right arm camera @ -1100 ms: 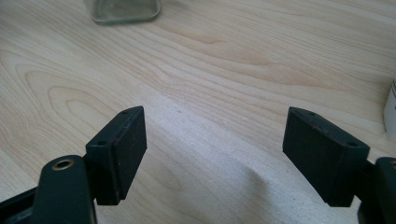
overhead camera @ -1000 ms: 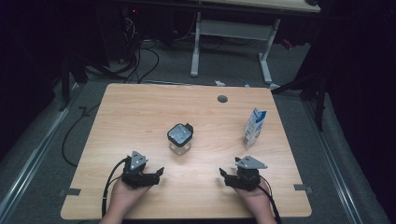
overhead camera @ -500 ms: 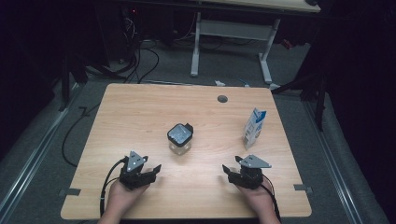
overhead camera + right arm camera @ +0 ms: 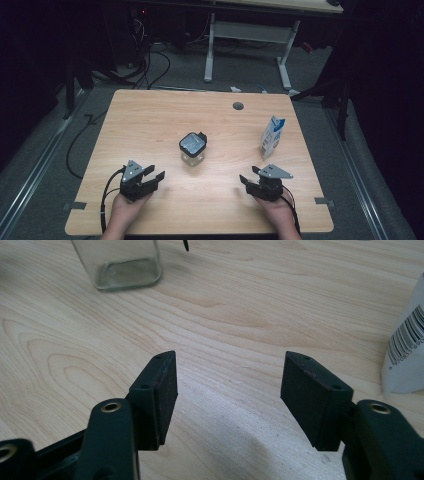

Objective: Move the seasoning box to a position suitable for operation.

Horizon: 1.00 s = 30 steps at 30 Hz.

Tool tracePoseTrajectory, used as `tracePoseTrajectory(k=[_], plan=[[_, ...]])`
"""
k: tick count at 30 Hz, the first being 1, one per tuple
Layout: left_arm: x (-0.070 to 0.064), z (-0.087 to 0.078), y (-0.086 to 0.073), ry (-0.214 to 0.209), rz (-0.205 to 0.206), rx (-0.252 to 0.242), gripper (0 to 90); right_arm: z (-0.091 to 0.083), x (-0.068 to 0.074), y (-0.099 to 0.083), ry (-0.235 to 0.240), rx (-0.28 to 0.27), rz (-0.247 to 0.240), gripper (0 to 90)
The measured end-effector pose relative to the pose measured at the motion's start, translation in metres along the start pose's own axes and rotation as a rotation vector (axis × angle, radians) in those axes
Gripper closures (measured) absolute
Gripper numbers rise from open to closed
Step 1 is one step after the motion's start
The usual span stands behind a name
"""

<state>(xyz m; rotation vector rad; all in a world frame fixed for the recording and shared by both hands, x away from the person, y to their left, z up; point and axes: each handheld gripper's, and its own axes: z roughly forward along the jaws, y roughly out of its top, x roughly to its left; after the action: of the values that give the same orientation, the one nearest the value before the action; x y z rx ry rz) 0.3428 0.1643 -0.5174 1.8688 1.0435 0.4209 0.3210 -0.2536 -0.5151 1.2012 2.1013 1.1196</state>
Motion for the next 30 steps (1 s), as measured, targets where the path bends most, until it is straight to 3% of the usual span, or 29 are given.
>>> tracePoseTrajectory(k=[3,8,15,18,19,21,27,28,30], plan=[[-0.003,0.004,0.004,0.017,0.041,0.025,48.9,0.000,0.001,0.000,-0.001,-0.002,-0.001,41.1],[-0.003,0.014,0.011,0.026,0.019,0.006,48.7,0.001,0.003,-0.001,0.002,0.002,-0.008,40.0],[-0.001,0.028,0.015,0.027,0.003,0.058,49.5,0.001,0.002,-0.001,0.016,0.003,0.004,38.5],[0.001,0.032,0.017,0.038,0.008,0.043,51.0,0.001,0.003,-0.001,0.017,0.004,-0.001,38.5],[0.002,0.034,0.018,0.040,0.010,0.033,57.0,0.001,0.003,0.000,0.015,0.002,-0.004,38.8],[0.003,0.038,0.019,0.036,0.007,0.029,58.3,0.001,0.003,-0.001,0.014,-0.004,-0.012,39.7],[0.003,0.049,0.030,0.061,0.048,0.052,65.2,0.001,0.003,-0.001,0.015,0.005,-0.006,39.2],[0.003,0.051,0.034,0.062,0.044,0.050,70.6,0.001,0.003,-0.001,0.016,0.004,-0.004,39.0],[0.004,0.053,0.039,0.067,0.047,0.050,72.7,0.001,0.003,-0.001,0.016,0.004,-0.003,39.0]])
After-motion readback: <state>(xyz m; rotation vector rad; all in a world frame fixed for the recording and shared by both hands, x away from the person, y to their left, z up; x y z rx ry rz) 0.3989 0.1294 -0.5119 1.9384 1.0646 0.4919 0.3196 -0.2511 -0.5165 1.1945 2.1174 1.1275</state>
